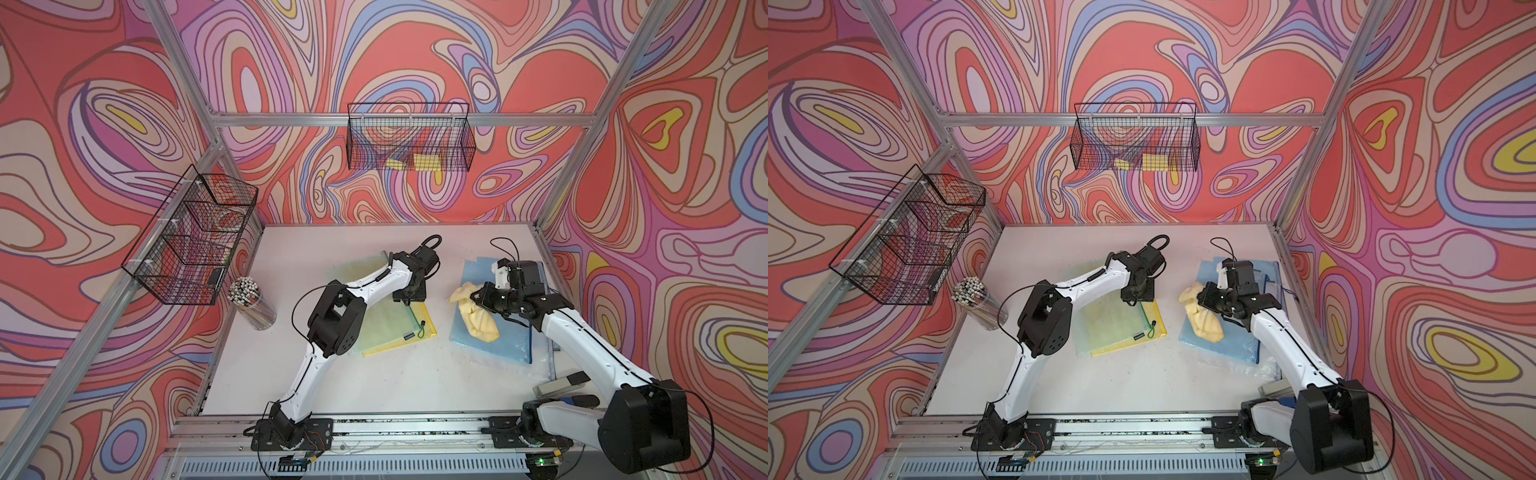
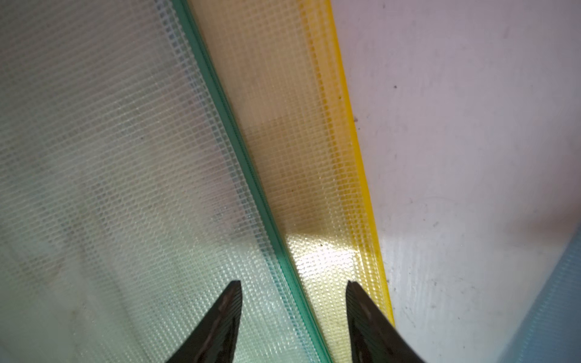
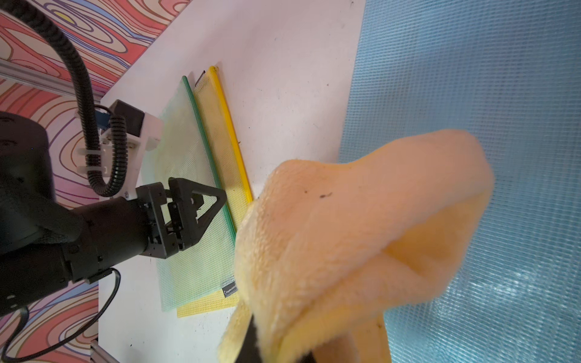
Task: Wipe the document bag
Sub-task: Pick up the document bag.
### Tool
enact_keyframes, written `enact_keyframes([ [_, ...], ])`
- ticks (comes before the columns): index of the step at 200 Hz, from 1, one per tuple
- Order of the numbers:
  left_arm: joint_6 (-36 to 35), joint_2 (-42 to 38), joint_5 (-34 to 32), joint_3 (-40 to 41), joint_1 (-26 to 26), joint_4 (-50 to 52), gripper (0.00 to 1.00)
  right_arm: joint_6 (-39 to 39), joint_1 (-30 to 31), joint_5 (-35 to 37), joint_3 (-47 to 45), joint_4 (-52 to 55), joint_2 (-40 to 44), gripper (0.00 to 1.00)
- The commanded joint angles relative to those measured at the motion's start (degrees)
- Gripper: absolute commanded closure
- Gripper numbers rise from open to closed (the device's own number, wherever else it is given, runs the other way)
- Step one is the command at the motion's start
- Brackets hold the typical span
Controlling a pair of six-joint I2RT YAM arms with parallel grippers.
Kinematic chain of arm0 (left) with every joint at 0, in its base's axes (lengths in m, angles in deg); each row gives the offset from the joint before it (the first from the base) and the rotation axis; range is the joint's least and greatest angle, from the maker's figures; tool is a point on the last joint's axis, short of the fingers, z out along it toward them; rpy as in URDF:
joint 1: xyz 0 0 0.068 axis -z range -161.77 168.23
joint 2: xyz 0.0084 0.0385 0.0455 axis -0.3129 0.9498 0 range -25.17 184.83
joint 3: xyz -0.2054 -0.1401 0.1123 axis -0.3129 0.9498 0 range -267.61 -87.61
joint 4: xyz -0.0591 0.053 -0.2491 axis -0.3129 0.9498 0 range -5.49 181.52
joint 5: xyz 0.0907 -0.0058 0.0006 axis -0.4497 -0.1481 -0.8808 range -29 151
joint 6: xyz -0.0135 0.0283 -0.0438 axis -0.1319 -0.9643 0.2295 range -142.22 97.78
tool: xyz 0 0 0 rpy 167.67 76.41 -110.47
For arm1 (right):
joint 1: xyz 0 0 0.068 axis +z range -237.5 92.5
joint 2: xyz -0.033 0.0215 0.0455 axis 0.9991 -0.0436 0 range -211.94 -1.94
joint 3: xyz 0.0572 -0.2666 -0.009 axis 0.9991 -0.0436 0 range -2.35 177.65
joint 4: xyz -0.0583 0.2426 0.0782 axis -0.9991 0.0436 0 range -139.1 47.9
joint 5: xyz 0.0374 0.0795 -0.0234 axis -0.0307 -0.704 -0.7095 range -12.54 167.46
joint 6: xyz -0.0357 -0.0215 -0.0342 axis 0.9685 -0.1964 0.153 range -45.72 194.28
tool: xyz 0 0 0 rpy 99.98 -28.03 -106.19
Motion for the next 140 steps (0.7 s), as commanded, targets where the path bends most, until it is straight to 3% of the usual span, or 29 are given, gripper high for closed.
enact_keyframes([
  [1,1.01,1.97,-1.82,-1.25,0.2,5.41,0.48,0.85,0.25,-0.34,-1.02,-1.29,-0.8,1.0],
  [58,1.03,3.62,-1.36,-0.32,0.27,5.08,0.63,0.65,0.21,-0.42,-1.36,-1.15,-0.71,1.0],
  [118,0.76,3.86,-1.21,0.38,0.39,4.68,1.0,0.67,0.2,0.02,-0.66,0.85,0.6,1.0],
  [140,0.12,1.46,-2.6,0.84,0.71,5.04,1.0,0.36,0.19,-0.16,-0.5,1.32,1.12,1.0],
])
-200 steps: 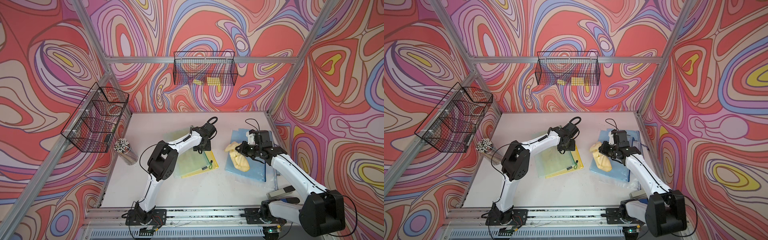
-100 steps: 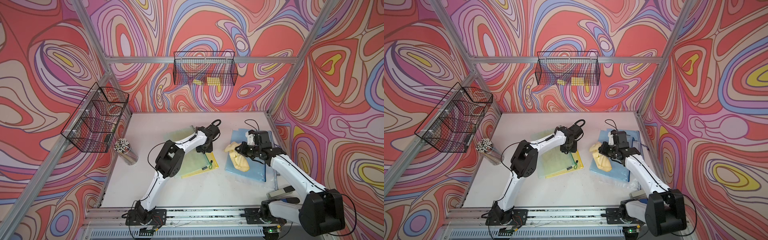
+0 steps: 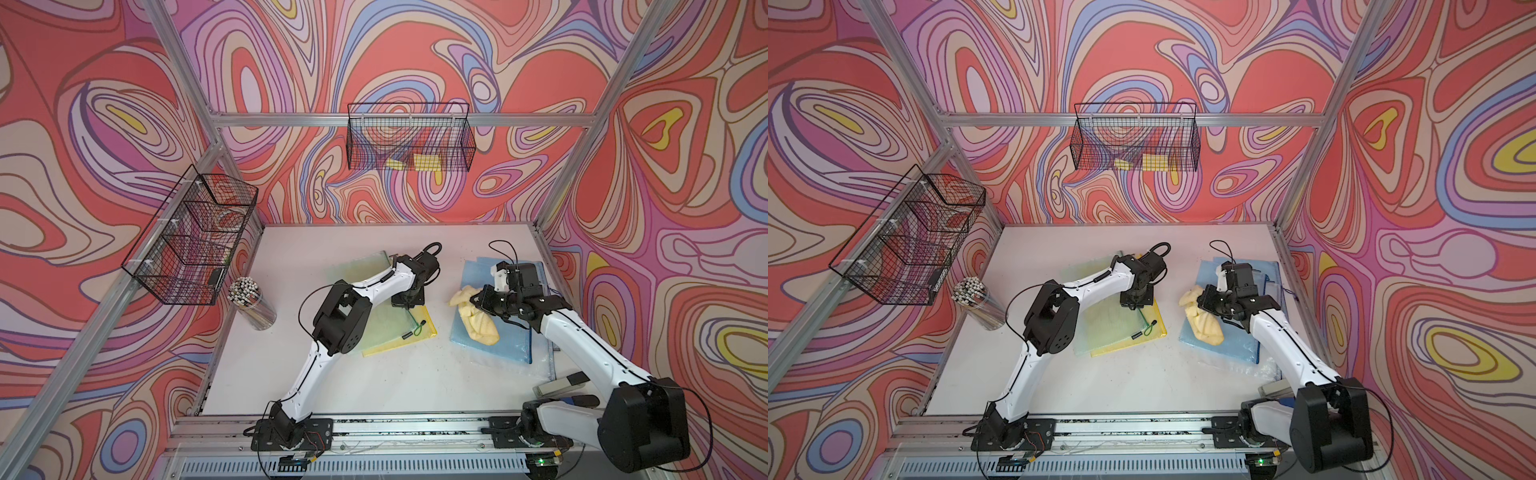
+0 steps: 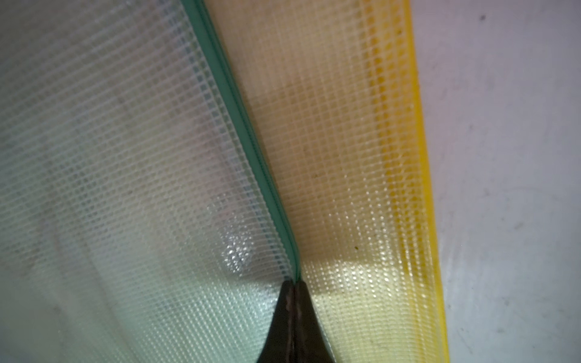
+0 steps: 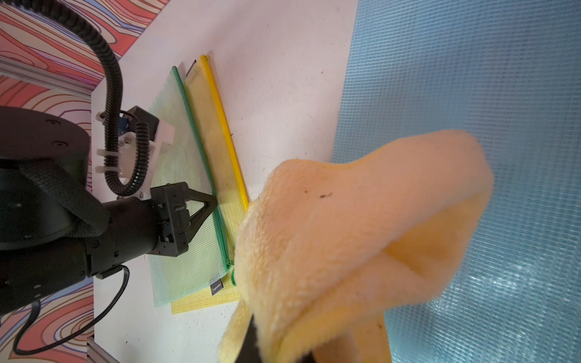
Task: Wipe the document bag
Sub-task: Pick up the document bag, then wipe the dirt from the document bag.
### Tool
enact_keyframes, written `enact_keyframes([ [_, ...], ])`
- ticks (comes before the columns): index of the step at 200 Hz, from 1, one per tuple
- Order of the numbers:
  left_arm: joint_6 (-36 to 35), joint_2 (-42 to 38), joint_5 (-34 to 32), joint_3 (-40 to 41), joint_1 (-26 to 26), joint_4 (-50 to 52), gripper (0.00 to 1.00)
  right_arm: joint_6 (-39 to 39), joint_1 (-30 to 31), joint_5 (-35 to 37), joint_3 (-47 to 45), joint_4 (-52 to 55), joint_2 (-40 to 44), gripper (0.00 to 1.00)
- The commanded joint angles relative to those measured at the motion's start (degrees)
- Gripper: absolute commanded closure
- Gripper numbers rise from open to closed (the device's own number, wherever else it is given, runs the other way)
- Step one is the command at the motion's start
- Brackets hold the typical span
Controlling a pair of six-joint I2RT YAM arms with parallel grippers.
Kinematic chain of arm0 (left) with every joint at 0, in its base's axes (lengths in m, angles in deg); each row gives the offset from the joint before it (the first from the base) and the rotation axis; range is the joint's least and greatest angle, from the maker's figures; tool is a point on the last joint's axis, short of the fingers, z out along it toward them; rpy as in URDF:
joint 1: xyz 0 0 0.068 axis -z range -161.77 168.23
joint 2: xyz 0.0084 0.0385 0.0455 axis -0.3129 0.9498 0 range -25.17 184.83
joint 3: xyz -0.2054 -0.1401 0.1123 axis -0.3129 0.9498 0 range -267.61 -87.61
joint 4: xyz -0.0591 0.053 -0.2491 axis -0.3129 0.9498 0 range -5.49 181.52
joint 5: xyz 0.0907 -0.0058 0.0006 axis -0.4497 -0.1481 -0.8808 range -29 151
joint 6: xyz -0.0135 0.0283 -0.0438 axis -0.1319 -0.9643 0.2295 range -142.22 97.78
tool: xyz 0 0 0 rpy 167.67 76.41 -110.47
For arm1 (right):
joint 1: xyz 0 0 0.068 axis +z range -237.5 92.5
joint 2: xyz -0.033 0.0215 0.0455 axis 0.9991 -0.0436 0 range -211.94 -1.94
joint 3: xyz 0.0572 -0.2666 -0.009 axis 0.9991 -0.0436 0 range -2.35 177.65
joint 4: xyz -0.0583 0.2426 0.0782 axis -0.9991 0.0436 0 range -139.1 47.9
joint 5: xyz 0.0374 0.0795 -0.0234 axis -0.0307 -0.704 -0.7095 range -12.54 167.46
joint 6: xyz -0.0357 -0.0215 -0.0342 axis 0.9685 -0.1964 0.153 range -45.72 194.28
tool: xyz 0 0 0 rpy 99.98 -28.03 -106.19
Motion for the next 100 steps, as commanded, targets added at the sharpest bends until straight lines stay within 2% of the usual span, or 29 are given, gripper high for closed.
enact_keyframes([
  [1,0.02,-1.3,-2.0,1.1,0.44,2.04,1.0,0.2,0.18,-0.09,0.53,0.81,1.46,1.0],
  [29,-4.12,-8.65,-1.14,0.5,2.25,0.76,1.0,-0.01,0.17,1.81,0.7,2.03,2.55,1.0],
  [42,-6.22,-13.04,2.04,-0.97,3.64,-0.68,1.0,-0.1,0.17,4.11,0.7,3.02,3.2,1.0],
  [53,-8.21,-17.03,7.36,-2.06,4.81,-3.32,1.0,-0.25,0.22,6.13,1.04,4.14,3.53,1.0],
  [65,-8.63,-21.92,14.27,-0.29,5.63,-10.2,1.0,-0.66,0.22,8.57,1.56,5.32,3.7,1.0],
  [81,-6.08,-28.85,24.52,6.22,5.65,-24.02,1.0,-0.75,0.25,9.52,2.61,6.35,3.61,1.0],
  [100,-2.73,-35.52,28.24,13.84,5.3,-35.5,1.0,-1.51,0.23,10.02,3.57,6.68,3.88,1.0],
])
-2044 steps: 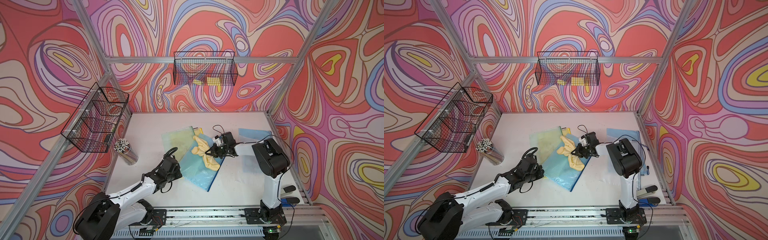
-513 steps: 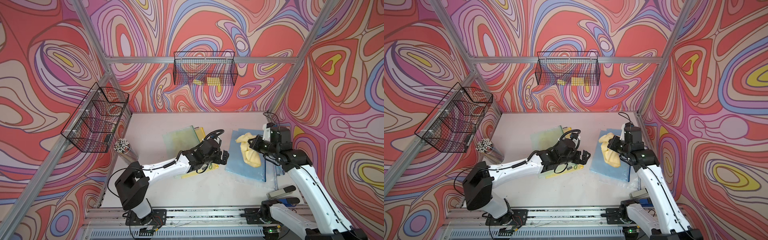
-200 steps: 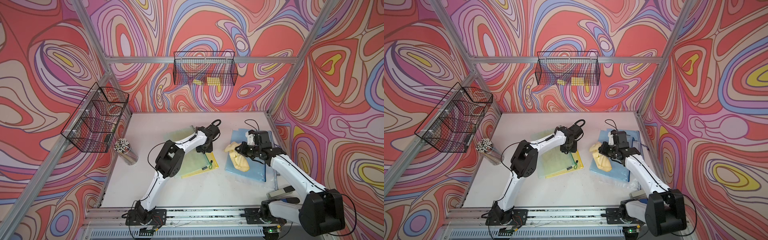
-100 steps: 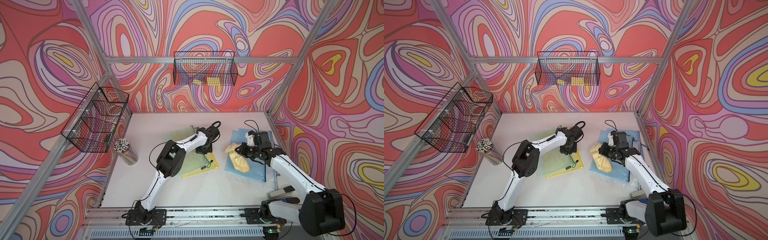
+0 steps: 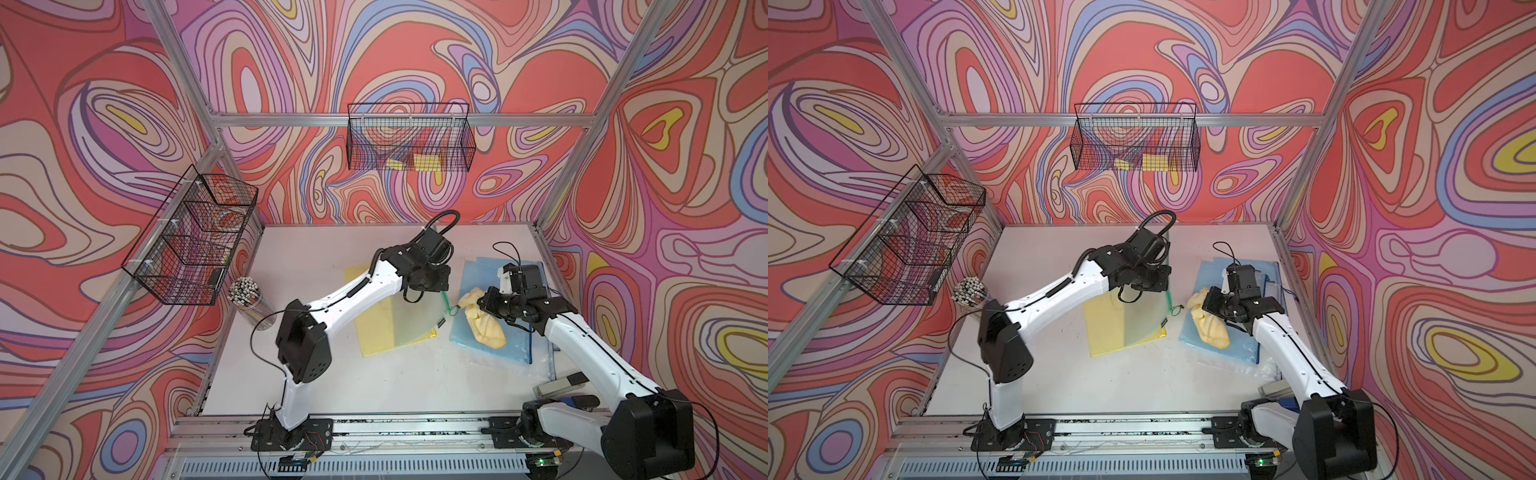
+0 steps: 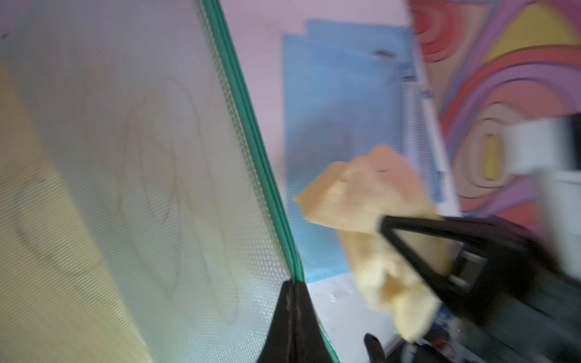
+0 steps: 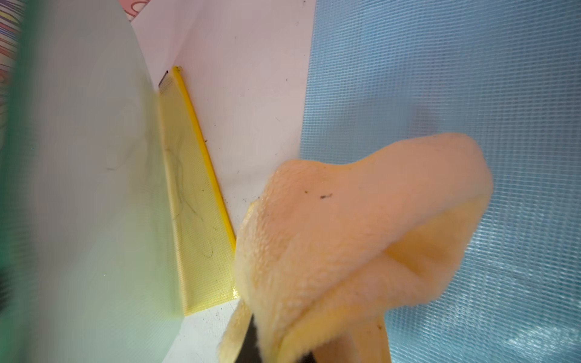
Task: Wipe the document bag
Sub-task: Wipe the dirt from the document bag.
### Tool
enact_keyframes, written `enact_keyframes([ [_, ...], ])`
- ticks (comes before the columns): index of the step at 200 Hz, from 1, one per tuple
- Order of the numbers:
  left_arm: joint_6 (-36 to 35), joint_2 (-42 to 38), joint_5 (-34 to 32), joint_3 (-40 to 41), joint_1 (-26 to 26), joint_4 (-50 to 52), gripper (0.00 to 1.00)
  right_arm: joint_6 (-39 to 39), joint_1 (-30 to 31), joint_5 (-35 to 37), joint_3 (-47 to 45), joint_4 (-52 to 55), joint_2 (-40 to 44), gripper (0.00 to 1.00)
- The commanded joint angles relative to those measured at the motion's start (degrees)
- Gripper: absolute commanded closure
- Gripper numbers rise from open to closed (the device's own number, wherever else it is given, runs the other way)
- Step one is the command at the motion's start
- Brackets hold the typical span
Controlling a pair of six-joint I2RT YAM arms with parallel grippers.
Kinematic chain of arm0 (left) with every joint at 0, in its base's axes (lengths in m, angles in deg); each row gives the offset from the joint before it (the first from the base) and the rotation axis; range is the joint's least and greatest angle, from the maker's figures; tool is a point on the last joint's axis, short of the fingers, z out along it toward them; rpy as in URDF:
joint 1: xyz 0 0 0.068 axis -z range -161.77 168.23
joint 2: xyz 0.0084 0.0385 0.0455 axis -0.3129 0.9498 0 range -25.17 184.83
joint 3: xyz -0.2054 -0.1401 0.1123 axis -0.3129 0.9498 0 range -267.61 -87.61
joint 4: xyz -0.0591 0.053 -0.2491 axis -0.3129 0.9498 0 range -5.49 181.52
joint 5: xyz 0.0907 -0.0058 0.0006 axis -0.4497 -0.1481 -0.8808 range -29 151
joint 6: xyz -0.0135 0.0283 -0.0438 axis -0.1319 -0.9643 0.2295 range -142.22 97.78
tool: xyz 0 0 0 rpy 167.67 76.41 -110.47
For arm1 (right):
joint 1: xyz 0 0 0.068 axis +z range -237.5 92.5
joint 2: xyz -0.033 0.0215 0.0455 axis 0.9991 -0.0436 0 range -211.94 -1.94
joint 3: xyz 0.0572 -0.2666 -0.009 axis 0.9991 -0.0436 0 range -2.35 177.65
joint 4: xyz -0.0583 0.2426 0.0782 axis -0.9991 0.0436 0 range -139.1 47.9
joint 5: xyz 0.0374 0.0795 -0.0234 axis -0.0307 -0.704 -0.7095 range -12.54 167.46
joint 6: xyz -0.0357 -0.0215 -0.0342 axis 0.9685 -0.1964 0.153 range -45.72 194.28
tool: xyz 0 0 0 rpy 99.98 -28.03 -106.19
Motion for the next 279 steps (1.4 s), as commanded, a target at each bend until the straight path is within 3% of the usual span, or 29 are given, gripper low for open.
enact_keyframes([
  [1,2.71,-7.55,10.83,7.78,-0.89,-17.71,1.0,-0.9,0.24,3.11,2.58,1.47,1.12,1.0],
  [33,2.23,-15.01,1.98,20.88,-3.38,-14.08,1.0,-0.48,0.25,3.33,4.55,3.24,1.52,1.0],
  [60,4.53,-18.32,-1.44,39.19,-6.85,-17.39,1.0,0.5,0.17,1.24,5.7,4.2,2.08,1.0],
  [97,7.19,-12.32,-2.09,54.11,-7.33,-26.44,1.0,0.89,1.11,-6.66,5.79,2.36,1.5,1.0],
  [118,10.42,-9.15,-2.17,59.17,-7.33,-31.64,1.0,0.49,7.48,-7.24,6.45,0.5,-0.2,1.0],
  [149,13.12,-8.31,-2.87,63.12,-7.34,-35.7,1.0,-2.9,22.18,-11.26,7.14,-10.48,-9.19,1.0],
  [170,13.37,-8.9,-2.7,64.17,-7.33,-35.87,1.0,-5.49,27.23,-10.96,8.32,-17.97,-16.82,1.0],
  [202,14.76,-12.23,-2.76,67.28,-7.33,-37.45,1.0,-6.17,27.25,-4.42,9.01,-19.57,-24.86,1.0],
  [245,14.84,-16.69,-3.36,68.99,-7.34,-36.22,1.0,-4.83,25.92,-2.18,7.78,-21.5,-34.12,1.0],
  [279,13.61,-17.9,-3.38,68.24,-7.31,-34.97,1.0,-3.27,13.68,-3.2,1.27,-22.85,-36.84,1.0],
])
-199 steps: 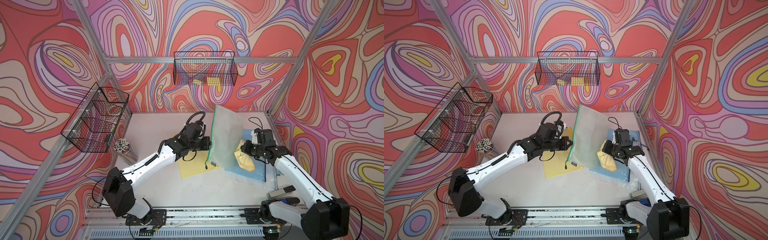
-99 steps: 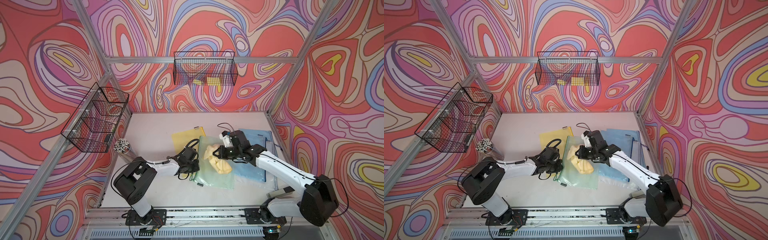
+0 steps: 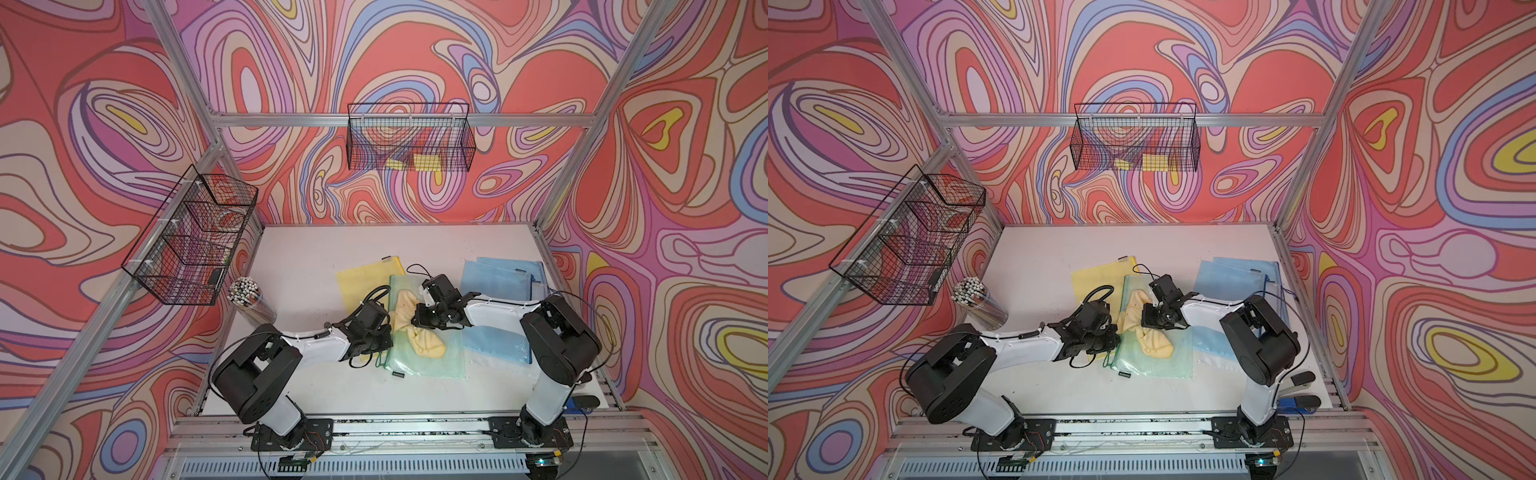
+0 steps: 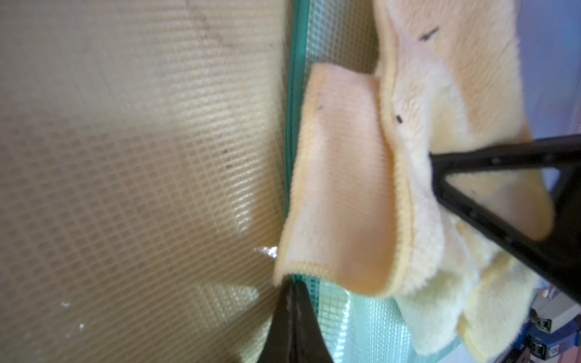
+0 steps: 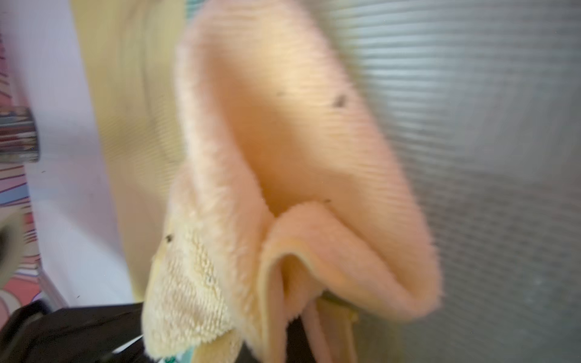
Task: Wipe the document bag
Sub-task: Wipe the dirt from the document bag.
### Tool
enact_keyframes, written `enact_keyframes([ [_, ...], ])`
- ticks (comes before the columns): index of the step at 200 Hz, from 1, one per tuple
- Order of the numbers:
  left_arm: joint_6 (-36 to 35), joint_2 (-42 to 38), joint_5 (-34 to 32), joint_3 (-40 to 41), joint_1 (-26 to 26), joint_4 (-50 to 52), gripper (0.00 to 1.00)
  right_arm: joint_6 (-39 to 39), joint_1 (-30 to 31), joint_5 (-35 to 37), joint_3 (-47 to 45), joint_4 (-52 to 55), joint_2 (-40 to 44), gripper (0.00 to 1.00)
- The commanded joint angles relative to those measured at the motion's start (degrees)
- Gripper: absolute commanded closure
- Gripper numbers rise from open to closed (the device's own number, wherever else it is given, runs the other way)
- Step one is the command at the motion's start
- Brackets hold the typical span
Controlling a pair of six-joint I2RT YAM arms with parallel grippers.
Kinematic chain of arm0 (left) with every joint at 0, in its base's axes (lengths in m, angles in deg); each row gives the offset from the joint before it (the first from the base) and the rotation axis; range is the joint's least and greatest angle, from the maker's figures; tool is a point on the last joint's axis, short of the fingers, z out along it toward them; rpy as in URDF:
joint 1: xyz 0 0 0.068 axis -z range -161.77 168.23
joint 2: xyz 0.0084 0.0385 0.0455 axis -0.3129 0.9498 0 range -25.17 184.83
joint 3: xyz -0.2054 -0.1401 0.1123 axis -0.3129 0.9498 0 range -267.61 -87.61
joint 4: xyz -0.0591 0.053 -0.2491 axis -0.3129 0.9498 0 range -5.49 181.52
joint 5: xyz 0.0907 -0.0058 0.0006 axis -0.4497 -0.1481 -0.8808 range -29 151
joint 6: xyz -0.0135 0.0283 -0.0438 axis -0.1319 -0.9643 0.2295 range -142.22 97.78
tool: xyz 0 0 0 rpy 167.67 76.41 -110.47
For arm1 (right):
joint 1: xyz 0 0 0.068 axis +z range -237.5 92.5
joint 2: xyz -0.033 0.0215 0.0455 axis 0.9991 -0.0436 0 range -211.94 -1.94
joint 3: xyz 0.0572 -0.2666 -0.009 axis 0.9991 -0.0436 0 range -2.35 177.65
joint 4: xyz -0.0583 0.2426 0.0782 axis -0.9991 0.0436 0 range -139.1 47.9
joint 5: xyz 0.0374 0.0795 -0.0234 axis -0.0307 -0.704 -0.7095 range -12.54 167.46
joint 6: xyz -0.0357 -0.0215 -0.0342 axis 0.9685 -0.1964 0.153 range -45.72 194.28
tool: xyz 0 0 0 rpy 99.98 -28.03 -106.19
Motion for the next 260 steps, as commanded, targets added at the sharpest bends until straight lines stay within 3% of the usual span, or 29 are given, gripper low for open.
enact_keyframes([
  [1,-0.37,-1.21,-1.45,0.05,0.22,4.08,1.0,2.09,-9.5,3.02,-4.57,-0.15,-0.99,1.0],
  [27,-0.99,-0.47,-1.46,-0.53,0.25,4.83,1.0,8.19,-18.75,5.66,-5.16,4.67,1.45,1.0],
  [46,-0.86,-0.21,-1.46,-0.52,0.21,4.75,1.0,10.88,-20.01,7.32,-2.3,8.65,4.29,1.0],
  [55,-0.74,-0.14,-1.45,-0.41,0.21,4.61,1.0,10.44,-19.99,4.52,-1.24,8.71,4.98,1.0],
  [70,-0.58,0.03,-1.41,-0.42,0.21,4.64,1.0,7.58,-18.28,-1.0,-1.02,5.96,6.6,1.0],
  [99,-0.3,-0.09,-1.72,-0.47,0.21,5.11,1.0,2.08,-8.92,-3.65,-0.42,0.85,9.0,1.0],
  [119,-0.46,-0.11,-1.94,-0.75,0.21,5.85,1.0,-2.76,-5.62,-7.81,-2.43,-6.0,8.67,1.0],
  [138,-0.72,-0.28,-1.9,-1.2,0.21,6.54,1.0,-2.61,-5.29,-4.8,-3.62,-4.87,9.37,0.68],
  [143,-0.77,-0.26,-1.98,-1.35,0.21,6.61,1.0,-1.97,-5.31,-2.67,-3.74,-3.4,10.11,0.45],
  [151,-0.86,-0.4,-1.95,-1.37,0.21,6.68,1.0,-0.65,-5.27,1.15,-3.36,-0.17,11.44,0.26],
  [166,-0.99,-0.22,-2.09,-1.54,0.21,6.86,1.0,2.23,-5.25,6.99,-1.86,5.93,14.39,0.03],
  [208,-0.49,1.24,-1.15,-1.95,0.2,5.98,1.0,7.08,-4.99,17.32,1.07,15.84,20.19,0.02],
  [240,-0.37,1.54,-1.05,-1.9,0.21,5.83,1.0,9.62,-0.52,28.57,5.22,24.14,18.31,0.02],
  [260,-0.6,1.52,-1.11,-2.3,0.22,6.55,1.0,10.11,0.05,23.27,4.47,22.44,18.61,0.02],
])
